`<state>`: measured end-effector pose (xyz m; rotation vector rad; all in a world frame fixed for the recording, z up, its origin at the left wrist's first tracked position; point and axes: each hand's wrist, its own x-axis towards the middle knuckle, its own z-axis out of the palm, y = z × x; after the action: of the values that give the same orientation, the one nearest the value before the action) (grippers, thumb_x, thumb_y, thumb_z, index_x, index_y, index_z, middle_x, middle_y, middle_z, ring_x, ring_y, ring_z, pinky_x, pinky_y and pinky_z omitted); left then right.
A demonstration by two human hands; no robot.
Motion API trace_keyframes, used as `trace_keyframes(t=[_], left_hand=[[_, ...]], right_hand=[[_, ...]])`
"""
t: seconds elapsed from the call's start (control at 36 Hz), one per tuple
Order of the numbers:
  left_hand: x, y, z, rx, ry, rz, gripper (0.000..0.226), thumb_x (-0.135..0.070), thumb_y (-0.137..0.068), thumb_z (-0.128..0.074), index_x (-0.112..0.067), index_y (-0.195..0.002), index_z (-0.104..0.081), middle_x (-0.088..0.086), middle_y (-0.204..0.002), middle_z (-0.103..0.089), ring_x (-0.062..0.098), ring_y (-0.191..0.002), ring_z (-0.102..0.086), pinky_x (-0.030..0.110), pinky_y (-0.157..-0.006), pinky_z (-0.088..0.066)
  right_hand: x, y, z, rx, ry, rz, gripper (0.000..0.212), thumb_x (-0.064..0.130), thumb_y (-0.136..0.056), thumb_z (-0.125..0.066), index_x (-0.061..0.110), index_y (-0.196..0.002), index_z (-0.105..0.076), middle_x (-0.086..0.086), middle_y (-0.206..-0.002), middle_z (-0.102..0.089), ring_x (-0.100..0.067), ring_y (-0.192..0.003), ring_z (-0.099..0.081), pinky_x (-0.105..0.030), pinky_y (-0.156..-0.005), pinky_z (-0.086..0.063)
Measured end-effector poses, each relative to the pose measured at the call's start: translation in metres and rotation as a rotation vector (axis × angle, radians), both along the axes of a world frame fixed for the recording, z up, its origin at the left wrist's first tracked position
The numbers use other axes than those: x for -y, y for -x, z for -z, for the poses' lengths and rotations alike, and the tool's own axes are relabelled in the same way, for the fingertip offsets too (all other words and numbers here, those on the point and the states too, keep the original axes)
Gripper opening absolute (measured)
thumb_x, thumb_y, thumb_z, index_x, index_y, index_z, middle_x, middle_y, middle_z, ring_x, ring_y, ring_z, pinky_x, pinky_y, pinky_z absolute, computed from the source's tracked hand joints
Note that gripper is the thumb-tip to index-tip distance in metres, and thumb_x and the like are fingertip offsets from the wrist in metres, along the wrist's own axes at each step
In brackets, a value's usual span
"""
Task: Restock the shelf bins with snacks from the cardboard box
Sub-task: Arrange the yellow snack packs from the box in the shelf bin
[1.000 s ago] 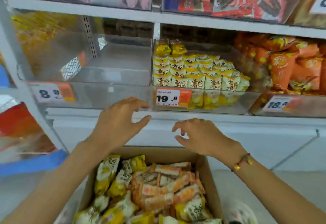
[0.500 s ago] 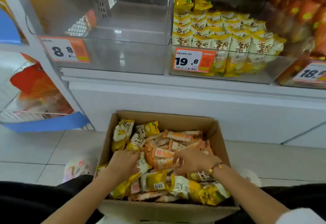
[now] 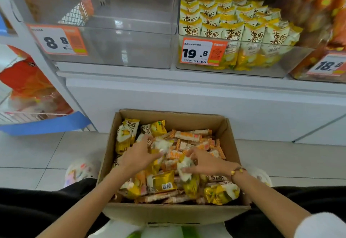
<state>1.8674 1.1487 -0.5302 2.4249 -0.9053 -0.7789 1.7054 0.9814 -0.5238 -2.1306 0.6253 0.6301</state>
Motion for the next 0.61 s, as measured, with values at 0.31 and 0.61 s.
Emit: trace_keyframes(t=[0.31,0.61], left_hand=[[0.017,-0.018,-0.055,-1.436,0.632,-0.682,0.037,-0.035,-0.094,-0.049,-0.011,-0.118,-0.061,0.012,-0.101,-0.071,0.022,-0.084,-0.070,0.034,-0.075,-0.056],[0.023,-0.012,-0.078,-1.251,0.721,-0.565,0.074,-0.039,-0.065,-0.079,-0.023,-0.133,-0.055,0.004,-0.133,-0.059,0.024,-0.126,-0.051,0.037,-0.099,-0.046]], right_hand=[[0.024,-0.027,-0.059,0.796,-0.921,0.877,0.057,-0.004,-0.085,-0.060,0.026,-0.132,-0.047,-0.008,-0.082,-0.063,-0.022,-0.098,-0.067,-0.043,-0.094,-0.051],[0.018,-0.040,-0.089,0.872,-1.121,0.916,0.038,-0.007,-0.072,-0.067,0.010,-0.101,-0.049,-0.010,-0.096,-0.063,-0.025,-0.102,-0.062,-0.034,-0.081,-0.058]])
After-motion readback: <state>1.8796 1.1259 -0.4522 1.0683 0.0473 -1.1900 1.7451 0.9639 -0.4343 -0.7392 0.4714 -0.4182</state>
